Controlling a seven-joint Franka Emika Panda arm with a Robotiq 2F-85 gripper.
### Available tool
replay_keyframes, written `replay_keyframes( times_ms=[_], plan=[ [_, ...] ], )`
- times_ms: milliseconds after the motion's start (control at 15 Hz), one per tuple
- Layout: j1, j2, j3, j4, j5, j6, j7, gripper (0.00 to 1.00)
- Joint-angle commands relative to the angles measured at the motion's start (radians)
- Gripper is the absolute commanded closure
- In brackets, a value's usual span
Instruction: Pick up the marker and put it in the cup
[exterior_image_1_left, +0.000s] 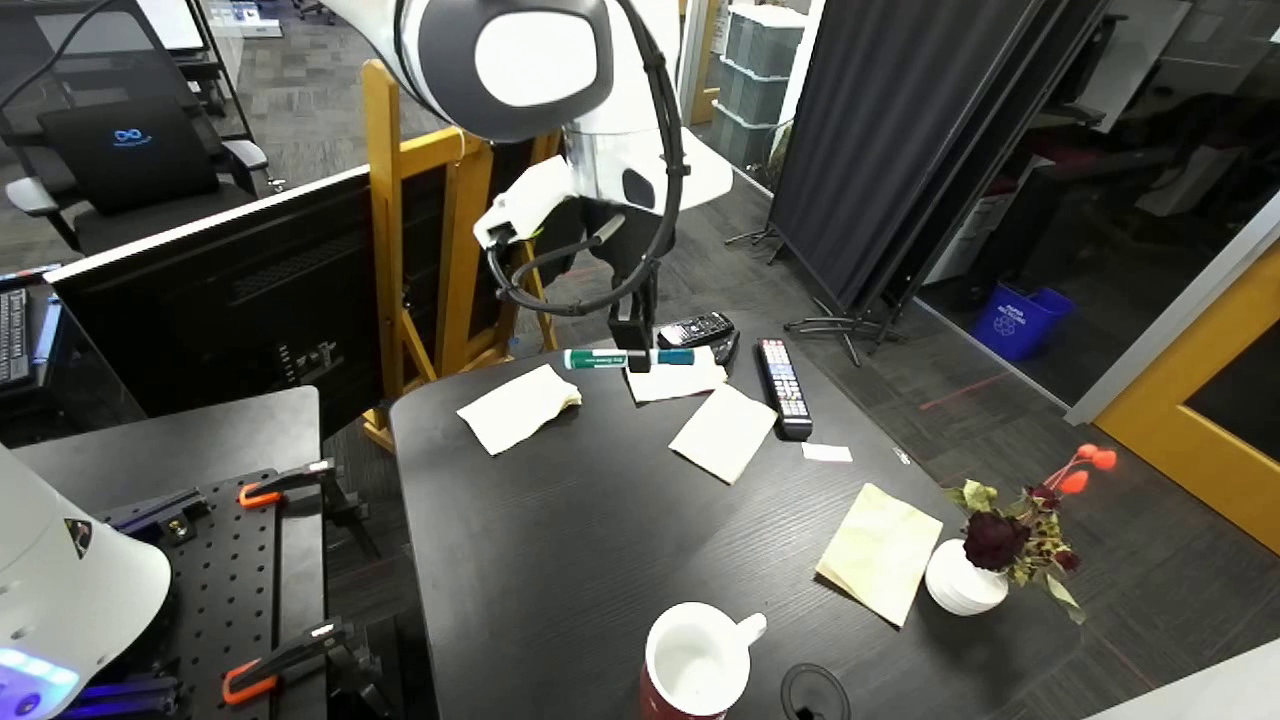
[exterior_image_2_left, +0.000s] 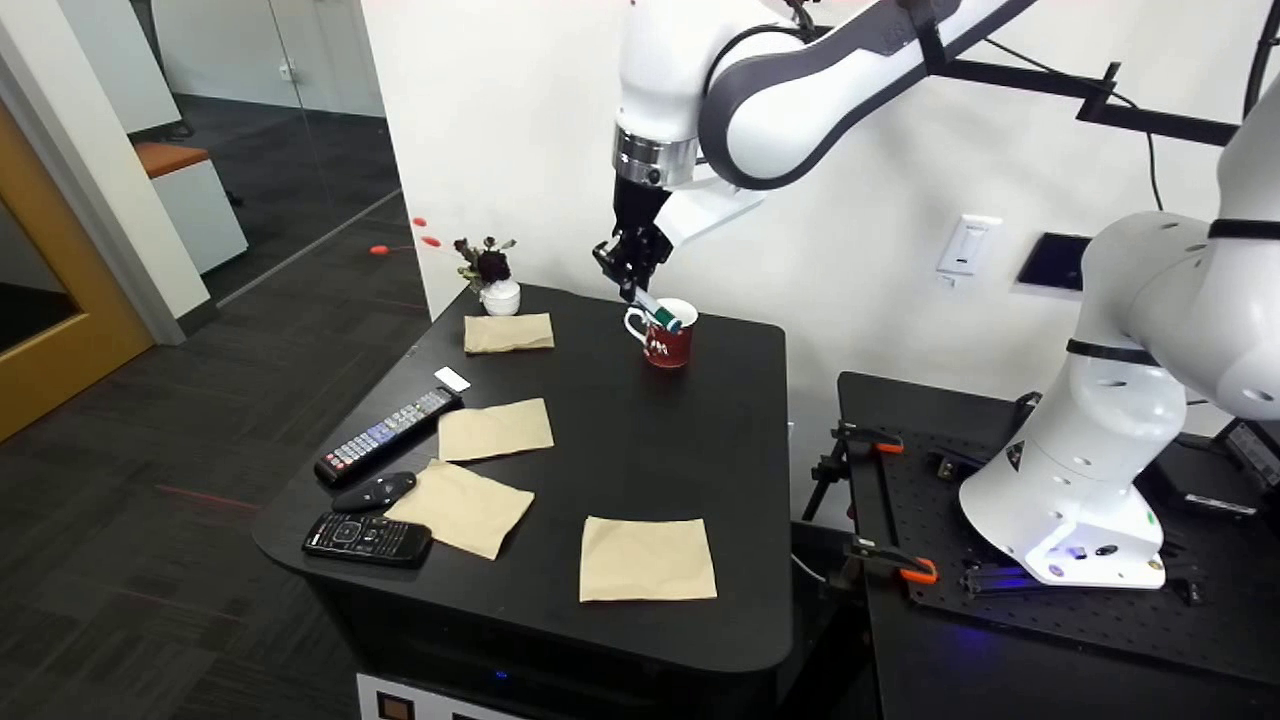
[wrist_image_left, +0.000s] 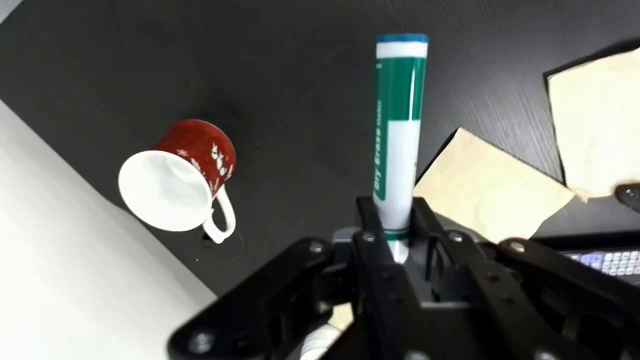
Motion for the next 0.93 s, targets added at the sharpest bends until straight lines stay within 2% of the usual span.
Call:
replay_keyframes(
  times_ms=[0,200,533,867],
  plan=[
    [-0.039,-0.049,0.026,-0.056,-0.164,0.050,0.213,0.95],
    [-0.054,-0.046,0.035,-0.056,-0.347,0.054,0.437,0.95],
    [-0.062,-0.035,0.045,-0.037,-0.666,-0.008,0.827,0.95],
    [-0.059,-0.016,0.044,-0.027,-0.864,-0.108,1.124,0.95]
  ],
)
